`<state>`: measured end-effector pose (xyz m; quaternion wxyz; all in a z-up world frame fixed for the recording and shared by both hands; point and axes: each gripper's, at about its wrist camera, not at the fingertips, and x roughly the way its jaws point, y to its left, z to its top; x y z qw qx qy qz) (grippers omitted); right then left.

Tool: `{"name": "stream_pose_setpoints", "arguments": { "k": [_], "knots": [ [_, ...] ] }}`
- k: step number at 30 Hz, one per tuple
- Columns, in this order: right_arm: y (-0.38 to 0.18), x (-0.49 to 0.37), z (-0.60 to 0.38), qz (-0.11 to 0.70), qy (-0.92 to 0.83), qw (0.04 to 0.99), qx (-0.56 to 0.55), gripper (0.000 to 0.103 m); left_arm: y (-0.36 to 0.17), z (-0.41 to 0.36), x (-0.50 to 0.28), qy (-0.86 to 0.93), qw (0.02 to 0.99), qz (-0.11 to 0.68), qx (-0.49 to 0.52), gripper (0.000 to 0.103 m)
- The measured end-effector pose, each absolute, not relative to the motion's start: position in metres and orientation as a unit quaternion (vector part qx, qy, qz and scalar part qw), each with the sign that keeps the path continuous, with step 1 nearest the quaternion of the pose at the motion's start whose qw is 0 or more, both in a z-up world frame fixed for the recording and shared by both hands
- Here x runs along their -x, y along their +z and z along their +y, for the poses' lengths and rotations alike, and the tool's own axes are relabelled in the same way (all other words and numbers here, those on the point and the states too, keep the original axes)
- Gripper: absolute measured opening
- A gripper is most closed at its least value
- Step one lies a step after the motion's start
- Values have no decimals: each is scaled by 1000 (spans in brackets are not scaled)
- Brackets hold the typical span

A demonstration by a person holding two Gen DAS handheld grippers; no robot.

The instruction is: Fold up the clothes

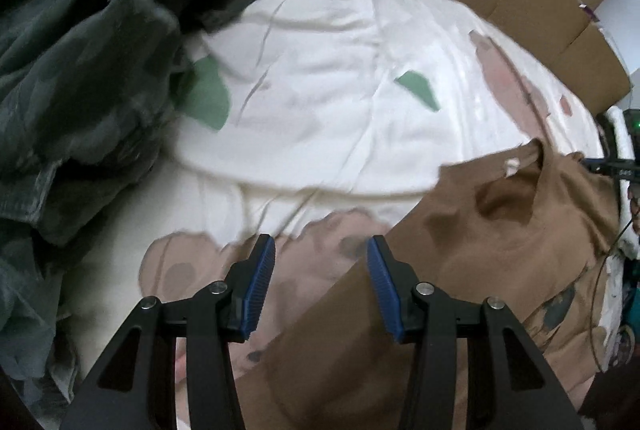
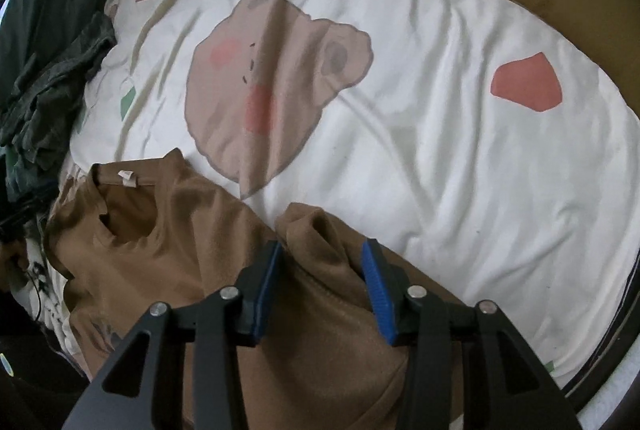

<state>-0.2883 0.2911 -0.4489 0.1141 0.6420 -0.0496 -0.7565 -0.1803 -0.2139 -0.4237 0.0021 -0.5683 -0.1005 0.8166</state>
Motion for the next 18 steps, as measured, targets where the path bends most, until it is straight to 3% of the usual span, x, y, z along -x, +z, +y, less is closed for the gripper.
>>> {"name": "stream_pose_setpoints", "arguments": {
  "k": [2,4,18],
  "knots": [
    [-445,289,297,-74,-754,118,-642,8,-421,-207,188,820,12,-103,563,48],
    [-438,290,306,-88,-756,114,-638,3,-418,-200,197,822,21,-107,560,48],
    [-386,269,387,-117,-794,23,-596,3,-404,-123,251,830,106,-126,534,48]
  ]
}}
